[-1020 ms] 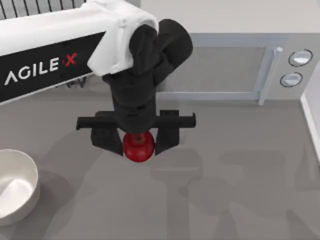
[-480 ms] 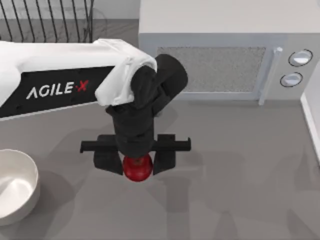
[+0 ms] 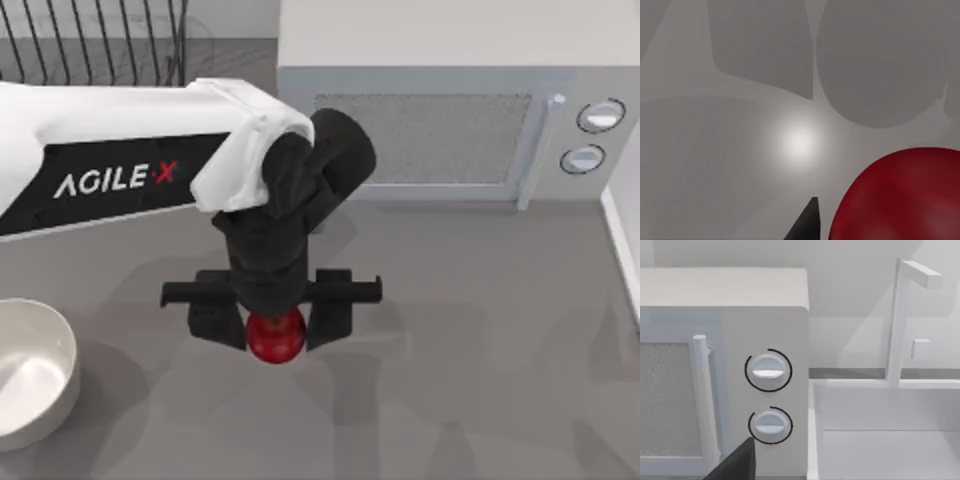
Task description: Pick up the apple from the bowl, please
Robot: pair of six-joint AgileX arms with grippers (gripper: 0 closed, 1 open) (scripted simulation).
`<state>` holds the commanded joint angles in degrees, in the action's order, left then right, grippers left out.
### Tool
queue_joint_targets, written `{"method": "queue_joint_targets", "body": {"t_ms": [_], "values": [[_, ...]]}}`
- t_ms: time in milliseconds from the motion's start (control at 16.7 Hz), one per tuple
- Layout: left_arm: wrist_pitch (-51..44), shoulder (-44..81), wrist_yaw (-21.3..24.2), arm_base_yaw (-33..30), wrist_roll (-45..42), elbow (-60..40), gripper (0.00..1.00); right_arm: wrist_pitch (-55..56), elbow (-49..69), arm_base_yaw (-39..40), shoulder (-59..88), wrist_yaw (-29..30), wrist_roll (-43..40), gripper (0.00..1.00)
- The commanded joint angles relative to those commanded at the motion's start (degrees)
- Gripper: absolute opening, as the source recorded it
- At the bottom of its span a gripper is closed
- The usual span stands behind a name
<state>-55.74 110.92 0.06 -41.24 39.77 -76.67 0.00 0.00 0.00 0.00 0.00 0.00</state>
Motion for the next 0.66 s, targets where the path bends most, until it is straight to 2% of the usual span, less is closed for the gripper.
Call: {"method": "queue_joint_targets", "body": {"t_ms": [300,660], "values": [[0.00,0.00,0.00,0.00,0.00,0.00,0.98,0.00,0.00,0.00,0.00,0.00,0.00,1.00],[0.00,0.00,0.00,0.00,0.00,0.00,1.00,0.00,0.00,0.00,0.00,0.00,0.00,1.00]]}}
